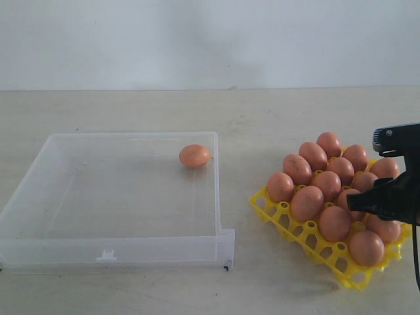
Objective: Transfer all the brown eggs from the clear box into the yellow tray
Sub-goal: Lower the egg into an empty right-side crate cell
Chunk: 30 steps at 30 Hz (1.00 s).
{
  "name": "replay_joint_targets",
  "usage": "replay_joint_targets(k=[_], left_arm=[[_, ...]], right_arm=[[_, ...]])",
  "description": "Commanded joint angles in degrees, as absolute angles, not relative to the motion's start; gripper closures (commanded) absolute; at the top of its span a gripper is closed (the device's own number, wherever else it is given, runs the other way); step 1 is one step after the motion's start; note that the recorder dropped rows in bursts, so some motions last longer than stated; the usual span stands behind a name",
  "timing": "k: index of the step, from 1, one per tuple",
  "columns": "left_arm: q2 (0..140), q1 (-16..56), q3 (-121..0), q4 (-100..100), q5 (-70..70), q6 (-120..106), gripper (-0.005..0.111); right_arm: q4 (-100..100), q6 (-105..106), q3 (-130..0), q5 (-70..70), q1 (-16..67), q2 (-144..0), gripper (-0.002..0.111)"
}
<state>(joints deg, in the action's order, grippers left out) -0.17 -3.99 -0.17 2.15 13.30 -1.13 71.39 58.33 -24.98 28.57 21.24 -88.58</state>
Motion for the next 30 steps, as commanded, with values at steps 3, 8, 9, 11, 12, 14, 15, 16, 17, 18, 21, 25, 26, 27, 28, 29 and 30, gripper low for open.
replay_joint_targets(k=[3, 8, 9, 11, 12, 14, 15, 16, 17, 18, 21, 25, 26, 27, 28, 29, 30], left_arm=[[0.0, -4.0, 0.0, 2.0, 13.3, -1.2, 0.111], [0.0, -4.0, 0.0, 2.0, 13.3, -1.2, 0.111], [0.0, -4.0, 0.0, 2.0, 13.3, -1.2, 0.111], [0.0, -4.0, 0.0, 2.0, 13.3, -1.2, 0.111], [0.0, -4.0, 0.0, 2.0, 13.3, -1.2, 0.111], [0.0, -4.0, 0.0, 2.0, 13.3, -1.2, 0.111], [0.0, -4.0, 0.0, 2.0, 13.3, -1.2, 0.111], [0.0, -4.0, 0.0, 2.0, 13.3, -1.2, 0.111], [0.0, -4.0, 0.0, 2.0, 13.3, -1.2, 0.111], [0.0, -4.0, 0.0, 2.0, 13.3, -1.2, 0.111], [0.0, -4.0, 0.0, 2.0, 13.3, -1.2, 0.111], [0.0, -4.0, 0.0, 2.0, 13.3, -1.2, 0.111], [0.0, -4.0, 0.0, 2.0, 13.3, -1.2, 0.111], [0.0, -4.0, 0.0, 2.0, 13.3, -1.2, 0.111], [0.0, -4.0, 0.0, 2.0, 13.3, -1.2, 0.111], [0.0, -4.0, 0.0, 2.0, 13.3, -1.2, 0.111], [0.0, -4.0, 0.0, 2.0, 13.3, -1.2, 0.111]], right_arm=[[71.1, 58.1, -24.7, 28.6, 21.1, -88.6, 0.058], [71.1, 58.3, -24.7, 28.6, 21.1, -88.6, 0.058], [71.1, 58.3, -24.7, 28.6, 21.1, -88.6, 0.058], [71.1, 58.3, -24.7, 28.6, 21.1, -88.6, 0.058], [71.1, 58.3, -24.7, 28.6, 21.1, -88.6, 0.058], [71.1, 58.2, -24.7, 28.6, 21.1, -88.6, 0.058], [71.1, 58.1, -24.7, 28.6, 21.1, -88.6, 0.058], [71.1, 58.1, -24.7, 28.7, 21.1, -88.6, 0.058], [71.1, 58.0, -24.7, 28.7, 21.1, -88.6, 0.058], [71.1, 57.9, -24.7, 28.7, 21.1, -88.6, 0.057], [71.0, 57.3, -24.7, 28.9, 21.1, -88.6, 0.048], [71.0, 57.2, -24.7, 29.4, 21.1, -88.6, 0.041], [71.0, 57.2, -24.7, 29.4, 21.1, -88.6, 0.041], [71.0, 57.2, -24.7, 29.4, 21.1, -88.6, 0.041], [71.0, 57.2, -24.7, 29.4, 21.1, -88.6, 0.041], [71.0, 57.2, -24.7, 29.4, 21.1, -88.6, 0.041], [70.9, 57.2, -24.7, 29.4, 21.1, -88.6, 0.041]])
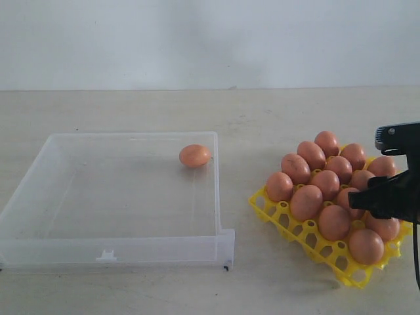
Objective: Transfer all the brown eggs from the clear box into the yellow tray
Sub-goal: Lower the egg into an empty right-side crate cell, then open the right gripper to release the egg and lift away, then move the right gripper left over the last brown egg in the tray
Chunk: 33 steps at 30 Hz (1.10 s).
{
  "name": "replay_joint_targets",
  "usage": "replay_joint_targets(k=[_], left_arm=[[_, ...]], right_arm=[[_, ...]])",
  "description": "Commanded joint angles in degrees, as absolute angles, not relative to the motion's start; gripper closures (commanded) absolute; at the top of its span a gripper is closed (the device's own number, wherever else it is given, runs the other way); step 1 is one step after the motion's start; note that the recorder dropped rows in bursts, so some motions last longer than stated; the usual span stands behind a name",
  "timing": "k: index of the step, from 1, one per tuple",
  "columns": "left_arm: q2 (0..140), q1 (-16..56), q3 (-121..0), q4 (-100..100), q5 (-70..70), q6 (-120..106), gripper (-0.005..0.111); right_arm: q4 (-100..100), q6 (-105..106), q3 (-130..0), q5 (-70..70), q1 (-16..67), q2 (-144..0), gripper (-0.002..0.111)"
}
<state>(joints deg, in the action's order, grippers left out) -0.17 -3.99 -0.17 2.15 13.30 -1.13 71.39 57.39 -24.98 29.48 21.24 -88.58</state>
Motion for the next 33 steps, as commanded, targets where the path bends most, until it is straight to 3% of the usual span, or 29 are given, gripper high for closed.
replay_joint_targets(k=[1, 22, 28, 33], left_arm=[[0.0, -4.0, 0.0, 2.0, 13.3, -1.2, 0.111], [0.0, -4.0, 0.0, 2.0, 13.3, -1.2, 0.111], [0.0, -4.0, 0.0, 2.0, 13.3, -1.2, 0.111], [0.0, -4.0, 0.0, 2.0, 13.3, -1.2, 0.111]], right_arm=[[70.7, 57.2, -24.7, 29.4, 21.1, -88.6, 0.041], [69.1, 59.0, -25.4, 33.8, 21.1, -77.5, 0.041], [69.1, 67.0, -34.5, 12.8, 21.1, -76.7, 0.042], [69.1, 66.3, -46.0, -7.8, 21.1, -77.6, 0.061]])
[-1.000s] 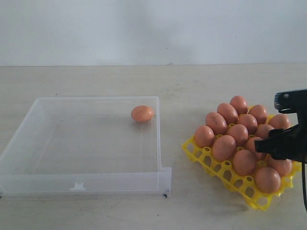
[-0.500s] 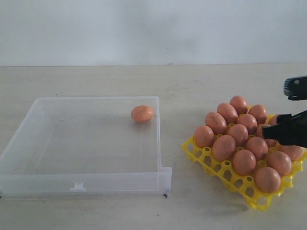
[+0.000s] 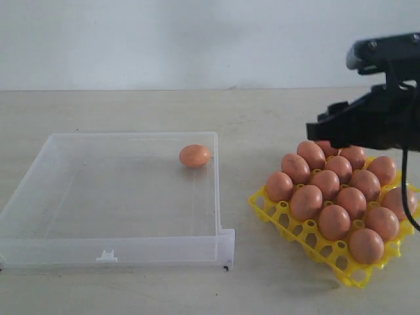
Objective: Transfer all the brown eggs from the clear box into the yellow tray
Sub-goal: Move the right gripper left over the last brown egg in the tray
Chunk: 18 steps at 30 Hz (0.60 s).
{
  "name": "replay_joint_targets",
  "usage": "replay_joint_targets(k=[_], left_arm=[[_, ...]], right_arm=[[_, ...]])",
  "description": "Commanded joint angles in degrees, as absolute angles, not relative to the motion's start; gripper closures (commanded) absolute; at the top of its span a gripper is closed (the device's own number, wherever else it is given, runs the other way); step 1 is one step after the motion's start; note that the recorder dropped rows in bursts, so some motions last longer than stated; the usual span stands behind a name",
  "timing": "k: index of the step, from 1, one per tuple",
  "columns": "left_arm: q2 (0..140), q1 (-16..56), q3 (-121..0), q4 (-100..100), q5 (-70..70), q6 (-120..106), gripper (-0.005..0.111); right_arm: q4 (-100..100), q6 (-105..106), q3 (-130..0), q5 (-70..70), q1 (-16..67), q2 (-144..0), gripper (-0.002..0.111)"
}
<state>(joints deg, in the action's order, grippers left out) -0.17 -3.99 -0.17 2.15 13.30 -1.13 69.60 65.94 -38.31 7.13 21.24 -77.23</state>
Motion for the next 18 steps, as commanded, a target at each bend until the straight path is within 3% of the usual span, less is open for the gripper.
replay_joint_targets(k=[1, 9, 18], left_arm=[[0.0, -4.0, 0.0, 2.0, 13.3, -1.2, 0.111], [0.0, -4.0, 0.0, 2.0, 13.3, -1.2, 0.111], [0.0, -4.0, 0.0, 2.0, 13.3, -1.2, 0.111]], right_arm=[[69.1, 65.9, -48.4, -10.6, 21.1, -78.6, 0.062], [64.3, 57.9, -64.3, -27.9, 21.8, -89.8, 0.061], [26.6, 35.1, -78.4, -29.1, 35.3, -99.3, 0.061]])
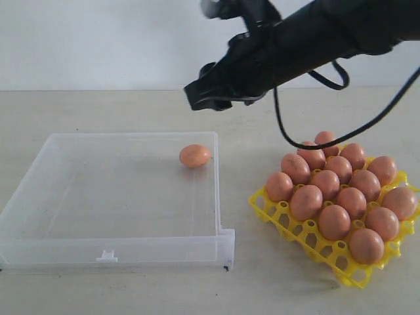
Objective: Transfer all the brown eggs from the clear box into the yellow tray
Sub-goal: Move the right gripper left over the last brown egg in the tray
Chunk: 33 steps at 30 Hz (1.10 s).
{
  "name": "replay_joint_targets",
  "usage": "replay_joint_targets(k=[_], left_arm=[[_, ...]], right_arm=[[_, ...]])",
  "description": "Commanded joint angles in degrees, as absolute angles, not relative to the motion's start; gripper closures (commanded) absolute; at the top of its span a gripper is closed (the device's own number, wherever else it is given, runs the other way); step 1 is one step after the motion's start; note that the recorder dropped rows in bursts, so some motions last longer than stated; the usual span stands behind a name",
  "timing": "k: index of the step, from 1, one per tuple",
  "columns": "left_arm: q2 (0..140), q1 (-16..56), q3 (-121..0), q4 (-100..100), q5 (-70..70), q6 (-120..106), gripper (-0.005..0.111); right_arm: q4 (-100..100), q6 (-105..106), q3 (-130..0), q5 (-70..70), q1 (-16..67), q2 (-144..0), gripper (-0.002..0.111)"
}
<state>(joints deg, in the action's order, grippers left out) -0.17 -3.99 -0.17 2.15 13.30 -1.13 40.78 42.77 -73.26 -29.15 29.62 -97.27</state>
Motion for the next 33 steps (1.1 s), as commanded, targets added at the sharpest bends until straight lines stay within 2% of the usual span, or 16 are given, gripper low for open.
replay_joint_targets(k=[1, 13, 20, 25, 33], left_arm=[[0.0, -4.0, 0.0, 2.0, 13.3, -1.2, 0.111], [0.0, -4.0, 0.0, 2.0, 13.3, -1.2, 0.111], [0.0, -4.0, 0.0, 2.0, 13.3, -1.2, 0.111], [0.0, -4.0, 0.0, 2.0, 13.3, -1.2, 0.111], [0.0, -4.0, 0.0, 2.0, 13.3, -1.2, 0.111]], right_arm=[[24.2, 33.3, -79.6, -29.0, 36.4, -99.8, 0.061], [17.4, 28.8, -84.2, -31.9, 38.5, -101.4, 0.061], [-5.8, 27.0, -87.3, -46.0, 39.5, -107.5, 0.061], [-14.8, 28.2, -89.9, -41.2, 43.1, -113.8, 0.061], [-15.6, 30.5, -90.6, -32.7, 44.5, -117.3, 0.061]])
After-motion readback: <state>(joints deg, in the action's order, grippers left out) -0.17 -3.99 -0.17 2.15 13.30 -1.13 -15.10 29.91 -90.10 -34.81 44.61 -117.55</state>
